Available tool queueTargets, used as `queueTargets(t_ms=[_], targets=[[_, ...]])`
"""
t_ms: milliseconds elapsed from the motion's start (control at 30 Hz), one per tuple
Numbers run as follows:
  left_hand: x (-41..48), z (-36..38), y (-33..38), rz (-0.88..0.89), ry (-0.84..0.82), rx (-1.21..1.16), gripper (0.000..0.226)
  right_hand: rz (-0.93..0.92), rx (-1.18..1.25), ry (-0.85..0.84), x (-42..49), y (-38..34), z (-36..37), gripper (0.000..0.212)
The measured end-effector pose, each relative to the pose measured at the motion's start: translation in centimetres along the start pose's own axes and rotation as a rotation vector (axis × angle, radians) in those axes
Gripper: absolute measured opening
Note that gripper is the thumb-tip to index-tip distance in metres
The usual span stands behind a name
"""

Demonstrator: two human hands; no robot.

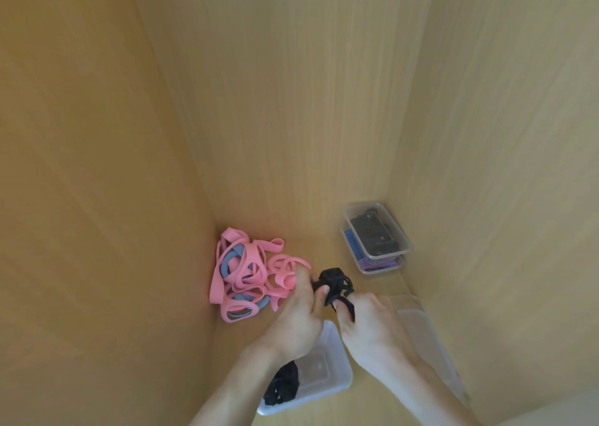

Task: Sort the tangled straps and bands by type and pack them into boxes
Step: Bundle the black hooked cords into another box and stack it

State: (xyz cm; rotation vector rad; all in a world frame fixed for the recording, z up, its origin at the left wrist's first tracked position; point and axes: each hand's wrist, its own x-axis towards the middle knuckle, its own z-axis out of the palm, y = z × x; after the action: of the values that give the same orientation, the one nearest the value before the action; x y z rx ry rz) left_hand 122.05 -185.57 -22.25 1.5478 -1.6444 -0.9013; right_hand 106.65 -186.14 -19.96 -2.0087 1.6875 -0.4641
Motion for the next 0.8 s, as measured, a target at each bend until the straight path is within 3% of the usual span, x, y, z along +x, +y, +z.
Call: queueTargets(t_ms=[200, 433, 500, 633, 800], targets=[[0.4, -0.5, 0.0, 0.072, -0.114, 0.113, 0.014, -0.022, 0.001, 0.045, 1.4, 0.7, -1.6, 0.017], [0.4, -1.5, -0.1, -0.011, -0.285, 0.020, 0.015, 0.038, 0.556, -0.176, 5.0, 4.2, -4.2, 0.019], [0.4, -1.9, 0.1, -0.079, -0.358, -0.105, 0.018, 0.022, 0.664, -0.243, 5.3, 4.7, -4.4, 0.020], [-0.1, -2.3, 0.2, -0.186, -0.474, -0.596, 0.017, 0.031, 1.086, -0.394, 5.1, 4.9, -3.6, 0.014], [-1.0, -2.3, -0.8, -0.226, -0.470, -0.897, 0.016, 0.124, 1.389, -0.355, 3.3, 4.1, -0.5, 0.022]])
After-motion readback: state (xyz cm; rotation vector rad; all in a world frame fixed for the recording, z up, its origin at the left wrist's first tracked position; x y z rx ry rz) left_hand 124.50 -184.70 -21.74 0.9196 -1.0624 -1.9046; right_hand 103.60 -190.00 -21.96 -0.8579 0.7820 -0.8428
